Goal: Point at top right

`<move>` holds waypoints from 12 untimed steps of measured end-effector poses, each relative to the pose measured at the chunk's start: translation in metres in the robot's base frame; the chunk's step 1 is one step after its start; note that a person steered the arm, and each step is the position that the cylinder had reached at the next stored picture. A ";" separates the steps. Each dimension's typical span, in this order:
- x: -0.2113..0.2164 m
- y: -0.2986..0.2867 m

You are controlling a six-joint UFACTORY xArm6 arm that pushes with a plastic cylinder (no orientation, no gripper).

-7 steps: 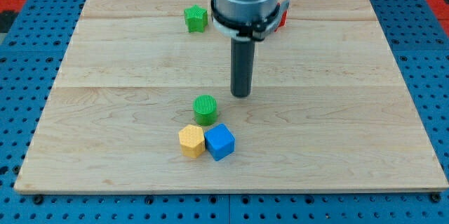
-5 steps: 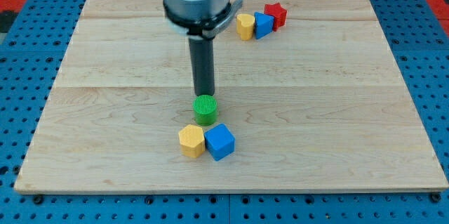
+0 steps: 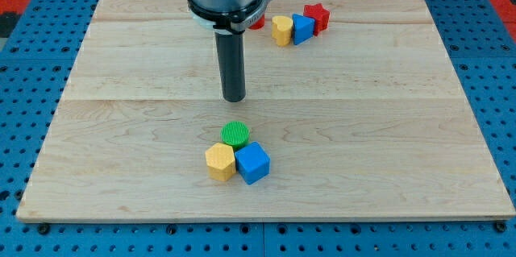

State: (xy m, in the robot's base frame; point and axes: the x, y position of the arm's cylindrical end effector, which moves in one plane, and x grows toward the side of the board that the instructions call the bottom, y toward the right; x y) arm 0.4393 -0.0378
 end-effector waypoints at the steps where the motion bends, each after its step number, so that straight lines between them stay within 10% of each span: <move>1: -0.007 0.001; 6: -0.083 0.215; 12: -0.208 0.312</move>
State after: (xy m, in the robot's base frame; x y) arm 0.2313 0.2740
